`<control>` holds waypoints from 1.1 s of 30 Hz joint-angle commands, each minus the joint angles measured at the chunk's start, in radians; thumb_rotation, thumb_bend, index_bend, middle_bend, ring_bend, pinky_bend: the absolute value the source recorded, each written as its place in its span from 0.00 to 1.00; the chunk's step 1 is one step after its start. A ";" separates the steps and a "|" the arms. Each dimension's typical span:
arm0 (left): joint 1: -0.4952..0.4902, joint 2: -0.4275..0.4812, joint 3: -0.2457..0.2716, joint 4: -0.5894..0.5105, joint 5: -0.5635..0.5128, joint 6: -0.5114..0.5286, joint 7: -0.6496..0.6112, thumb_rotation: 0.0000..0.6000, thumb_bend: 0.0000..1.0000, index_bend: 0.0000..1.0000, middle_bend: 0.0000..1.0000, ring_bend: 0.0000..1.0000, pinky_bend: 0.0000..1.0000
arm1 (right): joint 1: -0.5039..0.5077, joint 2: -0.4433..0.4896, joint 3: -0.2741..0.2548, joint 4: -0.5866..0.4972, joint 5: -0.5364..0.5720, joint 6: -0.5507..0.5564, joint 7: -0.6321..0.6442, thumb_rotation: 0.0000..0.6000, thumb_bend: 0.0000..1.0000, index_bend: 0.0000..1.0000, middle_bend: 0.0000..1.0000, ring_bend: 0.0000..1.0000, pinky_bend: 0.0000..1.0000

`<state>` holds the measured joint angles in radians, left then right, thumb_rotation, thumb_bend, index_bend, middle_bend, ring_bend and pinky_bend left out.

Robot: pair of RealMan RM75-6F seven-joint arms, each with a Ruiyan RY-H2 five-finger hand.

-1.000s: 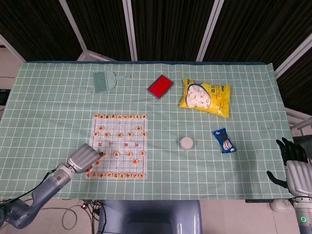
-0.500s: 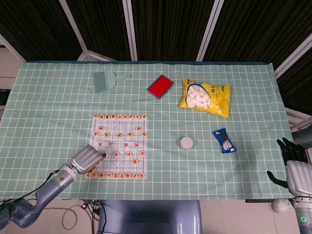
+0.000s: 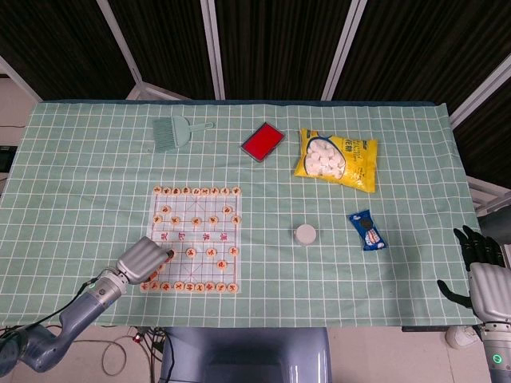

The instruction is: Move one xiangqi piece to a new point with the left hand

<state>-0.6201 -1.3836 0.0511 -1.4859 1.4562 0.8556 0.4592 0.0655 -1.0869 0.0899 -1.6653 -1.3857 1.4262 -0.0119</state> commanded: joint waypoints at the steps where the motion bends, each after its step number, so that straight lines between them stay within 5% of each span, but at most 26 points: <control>1: 0.000 -0.002 0.000 0.001 -0.007 -0.001 -0.002 1.00 0.25 0.48 1.00 1.00 1.00 | 0.000 0.000 0.000 0.000 0.000 0.001 0.001 1.00 0.27 0.00 0.00 0.00 0.00; 33: 0.006 -0.024 0.009 0.018 -0.017 0.033 -0.039 1.00 0.29 0.51 1.00 1.00 1.00 | -0.002 0.004 0.001 -0.006 0.003 -0.002 0.014 1.00 0.27 0.00 0.00 0.00 0.00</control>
<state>-0.6144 -1.4086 0.0607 -1.4649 1.4343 0.8843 0.4245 0.0640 -1.0834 0.0907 -1.6714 -1.3823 1.4239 0.0018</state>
